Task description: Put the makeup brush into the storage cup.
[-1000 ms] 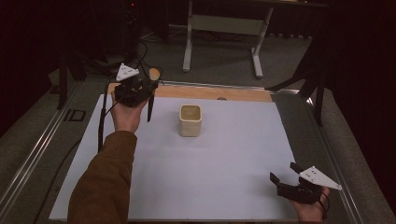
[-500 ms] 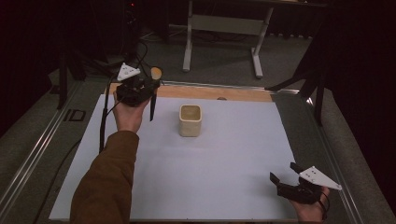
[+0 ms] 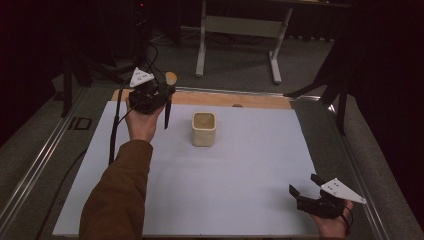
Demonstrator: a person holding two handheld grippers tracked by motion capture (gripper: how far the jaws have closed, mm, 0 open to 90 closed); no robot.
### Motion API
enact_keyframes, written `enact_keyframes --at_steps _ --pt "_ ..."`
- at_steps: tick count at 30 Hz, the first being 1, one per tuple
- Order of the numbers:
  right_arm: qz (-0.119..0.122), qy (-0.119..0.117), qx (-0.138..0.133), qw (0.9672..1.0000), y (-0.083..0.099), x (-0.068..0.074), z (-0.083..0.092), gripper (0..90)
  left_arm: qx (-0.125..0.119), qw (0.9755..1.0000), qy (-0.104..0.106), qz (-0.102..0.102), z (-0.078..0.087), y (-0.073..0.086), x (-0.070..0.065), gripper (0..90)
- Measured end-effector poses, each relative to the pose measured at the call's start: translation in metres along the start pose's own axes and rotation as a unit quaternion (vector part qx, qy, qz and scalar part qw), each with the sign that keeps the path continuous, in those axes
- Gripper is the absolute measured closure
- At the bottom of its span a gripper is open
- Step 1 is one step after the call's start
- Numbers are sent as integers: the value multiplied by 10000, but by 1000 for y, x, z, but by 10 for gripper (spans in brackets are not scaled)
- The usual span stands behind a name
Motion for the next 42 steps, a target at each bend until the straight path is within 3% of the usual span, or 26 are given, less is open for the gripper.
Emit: enact_keyframes --at_steps 42 --pt "-9 9 -11 10000 0 -1 0 97 -173 9997 153 35 -19 -10 -18 698"
Point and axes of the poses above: each handheld gripper's, and its own axes: z roughly backward along the jaws, y roughly out of its underside, x roughly to its left, the point moved 6 cm from there along -z, roughly forward along the jaws, and after that the axes turned 1 degree about y, right-handed, at the moved point
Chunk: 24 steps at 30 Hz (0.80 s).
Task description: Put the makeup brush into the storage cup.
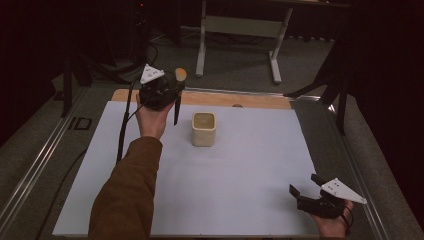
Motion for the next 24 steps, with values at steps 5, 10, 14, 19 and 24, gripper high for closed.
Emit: enact_keyframes --at_steps 5,10,14,19,24 --pt "1 -1 -9 10000 0 0 0 97 -5 10000 16 -15 -5 0 -4 698" --pt "-11 -3 -5 10000 0 -1 0 97 9 10000 56 -26 -8 0 -7 698" --pt "-21 1 -8 10000 0 -1 1 97 8 10000 66 -31 -10 -1 -8 698" --pt "-7 5 -11 10000 0 -1 0 97 -27 9999 105 -24 -11 -4 -10 698" --pt "-8 5 -10 10000 0 -1 0 97 -18 9999 114 -30 -15 -4 -12 698"
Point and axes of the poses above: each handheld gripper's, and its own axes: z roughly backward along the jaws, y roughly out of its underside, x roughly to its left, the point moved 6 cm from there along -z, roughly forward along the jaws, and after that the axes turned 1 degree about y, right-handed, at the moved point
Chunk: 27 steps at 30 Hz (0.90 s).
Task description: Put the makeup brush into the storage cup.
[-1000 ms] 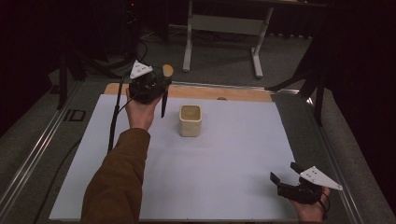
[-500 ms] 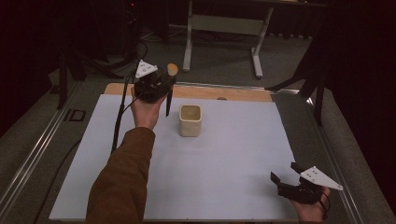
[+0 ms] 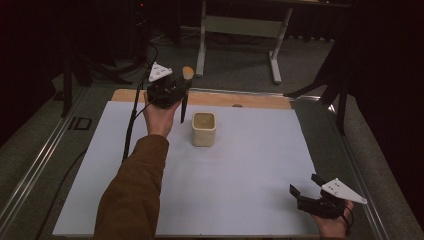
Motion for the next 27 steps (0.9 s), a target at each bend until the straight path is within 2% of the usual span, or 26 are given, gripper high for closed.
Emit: enact_keyframes --at_steps 27 --pt "-18 16 3 10000 1 -1 2 97 -14 9999 124 49 -15 7 -11 698"
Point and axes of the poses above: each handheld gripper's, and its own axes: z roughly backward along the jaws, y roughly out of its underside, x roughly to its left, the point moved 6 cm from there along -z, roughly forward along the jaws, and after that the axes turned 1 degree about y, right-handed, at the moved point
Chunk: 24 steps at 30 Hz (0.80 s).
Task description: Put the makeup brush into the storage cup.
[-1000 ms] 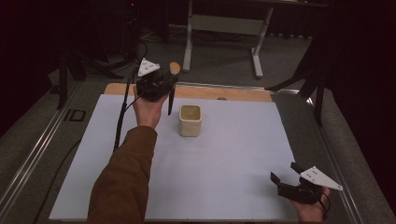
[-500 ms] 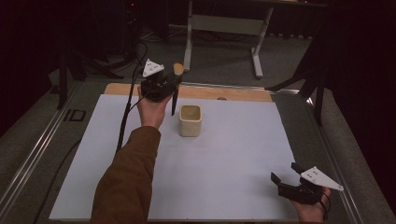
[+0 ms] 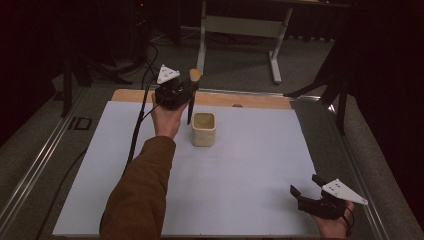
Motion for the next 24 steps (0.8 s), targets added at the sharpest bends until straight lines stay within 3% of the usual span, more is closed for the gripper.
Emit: enact_keyframes --at_steps 24 --pt "-19 -11 14 10000 1 0 0 97 -39 10000 27 48 -11 3 -4 698"
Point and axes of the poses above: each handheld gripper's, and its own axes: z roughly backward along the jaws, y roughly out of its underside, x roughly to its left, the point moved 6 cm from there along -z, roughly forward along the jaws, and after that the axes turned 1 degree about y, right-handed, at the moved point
